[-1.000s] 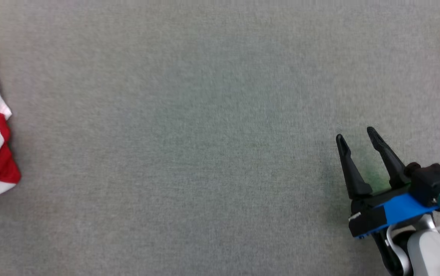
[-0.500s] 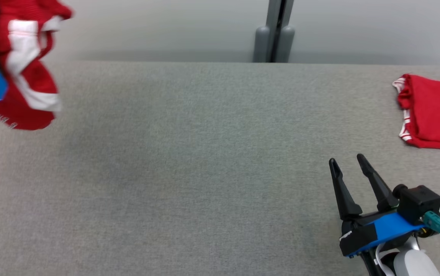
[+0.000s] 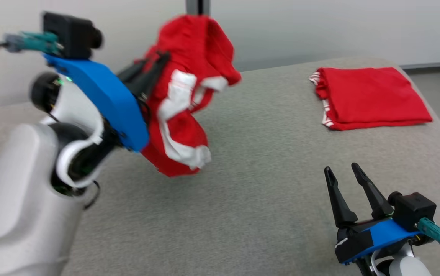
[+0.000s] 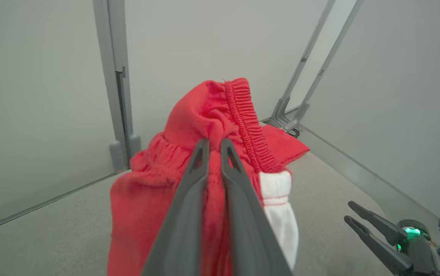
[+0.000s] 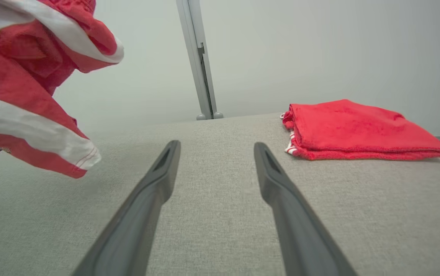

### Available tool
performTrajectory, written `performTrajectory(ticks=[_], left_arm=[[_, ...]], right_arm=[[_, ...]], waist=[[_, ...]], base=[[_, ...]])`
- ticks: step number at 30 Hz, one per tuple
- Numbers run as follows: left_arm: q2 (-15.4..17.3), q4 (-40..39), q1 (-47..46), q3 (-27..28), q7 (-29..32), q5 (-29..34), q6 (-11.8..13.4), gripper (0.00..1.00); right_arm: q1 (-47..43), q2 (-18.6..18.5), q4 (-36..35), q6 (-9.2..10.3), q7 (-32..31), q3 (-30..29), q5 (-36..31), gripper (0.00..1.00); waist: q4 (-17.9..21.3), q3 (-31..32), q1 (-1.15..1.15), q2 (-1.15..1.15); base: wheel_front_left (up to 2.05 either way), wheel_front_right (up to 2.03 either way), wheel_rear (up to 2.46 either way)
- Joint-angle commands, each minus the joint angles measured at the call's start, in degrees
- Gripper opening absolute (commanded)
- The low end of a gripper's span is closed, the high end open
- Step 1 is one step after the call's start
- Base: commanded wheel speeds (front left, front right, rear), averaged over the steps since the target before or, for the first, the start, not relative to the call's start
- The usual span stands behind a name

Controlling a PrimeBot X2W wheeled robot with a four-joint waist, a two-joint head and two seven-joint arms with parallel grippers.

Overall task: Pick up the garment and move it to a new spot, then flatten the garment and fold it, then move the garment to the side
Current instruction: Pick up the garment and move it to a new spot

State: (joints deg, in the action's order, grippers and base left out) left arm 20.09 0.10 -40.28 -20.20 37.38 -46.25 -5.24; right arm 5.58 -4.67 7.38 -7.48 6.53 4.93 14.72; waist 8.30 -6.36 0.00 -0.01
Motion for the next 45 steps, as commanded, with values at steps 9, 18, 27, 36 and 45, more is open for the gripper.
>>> performTrajectory(ticks=[9,18,27,36,45], left_arm=[[-5.1,8.5,11.1,-3.9,-7.1,0.2,0.0,0.00],[-7.1,23.3,15.6,-7.5,-18.4,7.9,2.4,1.00],[-8.2,23.0,19.7,-6.2,-33.2,10.7,3.5,1.00],[-6.1,17.9,29.1,-1.7,-44.7,10.2,5.9,1.00],[-5.0,16.4,35.5,2.2,-52.0,12.2,7.7,1.00]], right_arm=[[-0.3,0.6,-0.1,-0.03,-0.3,0.4,-0.1,1.00],[-0.4,-0.1,-0.2,-0.03,-0.9,-0.8,-1.3,1.00],[-1.6,-1.7,-1.4,-0.03,-2.2,-3.4,-2.3,1.00],[-4.5,-1.0,-2.1,-0.03,-3.2,-5.7,-1.8,1.00],[-6.6,-0.3,-1.1,-0.03,-2.8,-7.4,-1.2,1.00]], waist=[[6.6,-1.3,0.00,0.01],[5.5,-1.3,0.00,0.01],[-0.5,1.8,0.00,0.01],[-6.2,4.6,0.00,0.01],[-9.6,6.4,0.00,0.01]], base=[[0.00,0.00,0.00],[0.00,0.00,0.00],[0.00,0.00,0.00],[0.00,0.00,0.00],[0.00,0.00,0.00]])
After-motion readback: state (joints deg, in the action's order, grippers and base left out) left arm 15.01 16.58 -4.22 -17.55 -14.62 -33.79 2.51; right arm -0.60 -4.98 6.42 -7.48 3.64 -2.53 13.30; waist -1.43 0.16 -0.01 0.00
